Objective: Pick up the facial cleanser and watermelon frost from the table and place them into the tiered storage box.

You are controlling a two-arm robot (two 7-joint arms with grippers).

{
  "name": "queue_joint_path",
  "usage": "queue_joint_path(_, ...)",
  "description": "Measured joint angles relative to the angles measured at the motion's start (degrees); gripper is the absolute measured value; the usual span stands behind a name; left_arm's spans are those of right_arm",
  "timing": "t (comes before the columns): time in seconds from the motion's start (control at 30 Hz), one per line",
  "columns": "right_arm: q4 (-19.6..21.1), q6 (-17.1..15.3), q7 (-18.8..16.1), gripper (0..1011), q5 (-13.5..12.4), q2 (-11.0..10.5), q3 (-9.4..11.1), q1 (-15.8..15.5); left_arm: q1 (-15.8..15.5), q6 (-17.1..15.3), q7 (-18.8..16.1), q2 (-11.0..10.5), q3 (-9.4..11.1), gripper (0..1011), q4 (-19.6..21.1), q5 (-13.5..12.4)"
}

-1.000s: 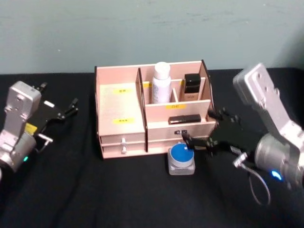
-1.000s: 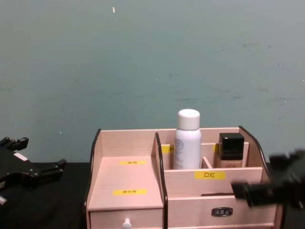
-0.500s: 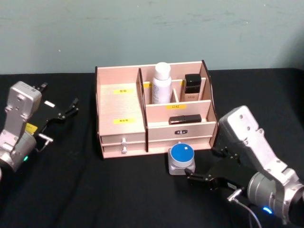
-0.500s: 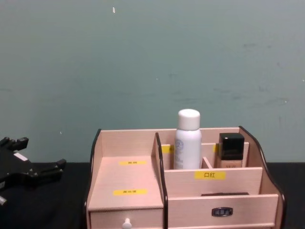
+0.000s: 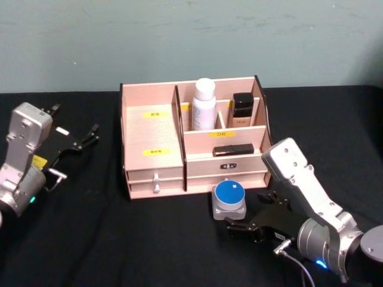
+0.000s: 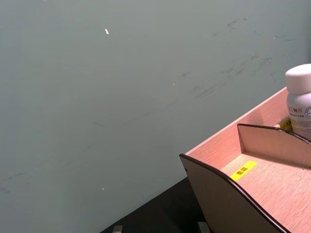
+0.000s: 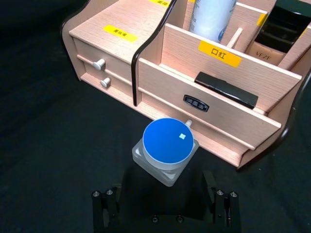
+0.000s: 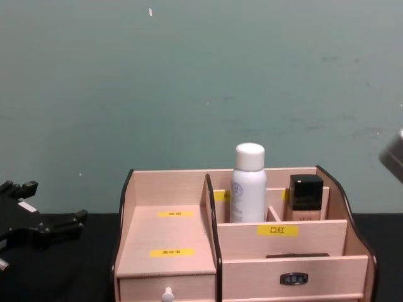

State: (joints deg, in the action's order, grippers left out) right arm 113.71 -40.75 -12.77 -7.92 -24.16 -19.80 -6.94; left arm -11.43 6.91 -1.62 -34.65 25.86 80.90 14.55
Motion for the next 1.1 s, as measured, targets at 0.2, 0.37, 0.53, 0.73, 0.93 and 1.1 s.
queue_joint_path(0.2,-1.7,-0.3,-0.1,1002,0.7,1.7,0.3,1.0,0.0,0.0,0.0,0.0,0.0,1001,0.0,0.0)
queue_joint_path(0.37,-2.2,-0.7,0.0,1002,0.9,3.4,0.5,1.3,0.0,0.0,0.0,0.0,0.0,1001,0.0,0.0)
queue_joint_path(0.53,-2.2,-0.6,-0.5,1002,1.5,4.5,0.1,1.5,0.0,0.0,0.0,0.0,0.0,1001,0.0,0.0)
queue_joint_path(0.73,-2.9,-0.3,-0.5,1002,2.7,5.5,-0.4,2.2,0.0,0.0,0.0,0.0,0.0,1001,0.0,0.0)
queue_joint_path(0.93,-4.1,-0.1,-0.1,1002,4.3,6.5,-0.7,3.1,0.0,0.0,0.0,0.0,0.0,1001,0.0,0.0)
queue_joint_path(1.1,-4.6,-0.2,0.0,1002,5.2,7.1,-0.8,3.4,0.0,0.0,0.0,0.0,0.0,1001,0.0,0.0)
